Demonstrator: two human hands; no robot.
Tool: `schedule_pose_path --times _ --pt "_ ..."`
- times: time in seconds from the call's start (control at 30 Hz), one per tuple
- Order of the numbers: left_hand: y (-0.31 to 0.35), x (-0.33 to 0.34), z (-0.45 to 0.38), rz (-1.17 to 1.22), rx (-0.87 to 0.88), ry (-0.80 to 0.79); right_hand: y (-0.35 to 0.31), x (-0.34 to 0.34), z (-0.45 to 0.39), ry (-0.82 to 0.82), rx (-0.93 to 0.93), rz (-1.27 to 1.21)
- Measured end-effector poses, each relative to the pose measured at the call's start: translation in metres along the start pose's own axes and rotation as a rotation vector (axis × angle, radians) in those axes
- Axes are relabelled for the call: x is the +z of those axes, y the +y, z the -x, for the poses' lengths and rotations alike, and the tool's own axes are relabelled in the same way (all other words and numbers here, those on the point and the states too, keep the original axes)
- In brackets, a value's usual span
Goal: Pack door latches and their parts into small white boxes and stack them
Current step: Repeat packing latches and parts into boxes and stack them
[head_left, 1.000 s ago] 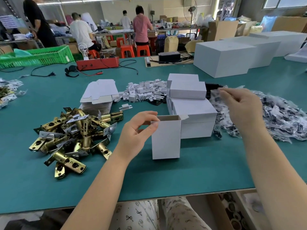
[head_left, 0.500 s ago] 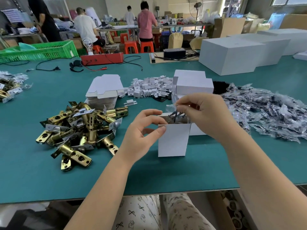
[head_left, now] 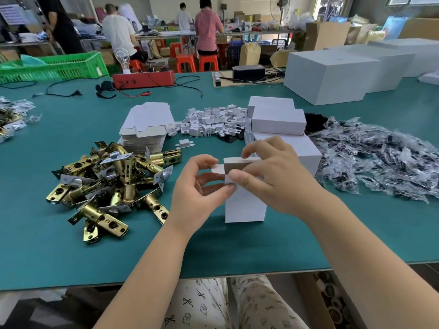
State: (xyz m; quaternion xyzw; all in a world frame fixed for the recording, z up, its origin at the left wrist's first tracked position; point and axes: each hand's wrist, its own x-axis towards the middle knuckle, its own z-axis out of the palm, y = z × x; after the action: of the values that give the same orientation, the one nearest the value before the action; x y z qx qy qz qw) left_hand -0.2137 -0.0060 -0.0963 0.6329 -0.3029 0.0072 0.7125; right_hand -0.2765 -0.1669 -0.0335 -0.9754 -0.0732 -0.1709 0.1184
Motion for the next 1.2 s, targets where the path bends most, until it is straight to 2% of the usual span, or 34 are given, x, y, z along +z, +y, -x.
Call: schedule_pose_path --times 0.1,0.13,0.23,0.3,0.37,0.5,0.6,0.73,0.83,0.9,1.0,1.13,1.2 --pt "-0.002 0.0 0.001 0.037 -0.013 0.006 0.005 0.003 0.005 0.005 -0.024 -0.085" --pt "-0.001 0.0 0.002 0.067 -0.032 0.016 0.007 0.005 0.009 0.085 0.003 -0.171" --pt "-0.005 0.0 0.0 0.132 -0.082 0.034 0.011 0.017 0.027 0.482 0.216 -0.486" --pt "-0.005 0.001 -0.001 0.169 -0.111 0.041 0.01 0.029 0.039 0.604 0.372 -0.688" --pt "-0.006 0.003 0.0 0.181 -0.117 0.043 0.009 0.039 0.045 0.642 0.436 -0.875" --pt "-0.006 0.004 0.002 0.118 -0.051 -0.006 0.01 0.043 0.037 0.626 0.425 -1.076" --pt "-0.005 0.003 0.0 0.098 -0.016 0.006 0.013 0.045 0.025 0.626 0.51 -1.269" --pt "-0.004 0.004 -0.008 0.186 -0.057 0.075 0.012 0.045 0.008 0.498 0.52 -1.33" --pt "-0.005 0.005 -0.015 0.219 -0.11 0.167 0.007 0.043 -0.006 0.377 0.494 -1.252" --pt "-0.003 0.005 -0.019 0.255 -0.141 0.171 0.004 0.042 -0.013 0.327 0.459 -1.197" --pt "0.0 0.006 -0.023 0.324 -0.186 0.047 0.001 0.042 -0.011 0.316 0.356 -1.194" --pt "0.007 0.01 -0.023 0.166 -0.024 -0.006 0.0 0.044 -0.001 0.423 0.172 -1.235" --pt "0.01 0.008 -0.024 0.107 0.029 -0.003 -0.001 0.046 0.003 0.406 0.083 -1.229"
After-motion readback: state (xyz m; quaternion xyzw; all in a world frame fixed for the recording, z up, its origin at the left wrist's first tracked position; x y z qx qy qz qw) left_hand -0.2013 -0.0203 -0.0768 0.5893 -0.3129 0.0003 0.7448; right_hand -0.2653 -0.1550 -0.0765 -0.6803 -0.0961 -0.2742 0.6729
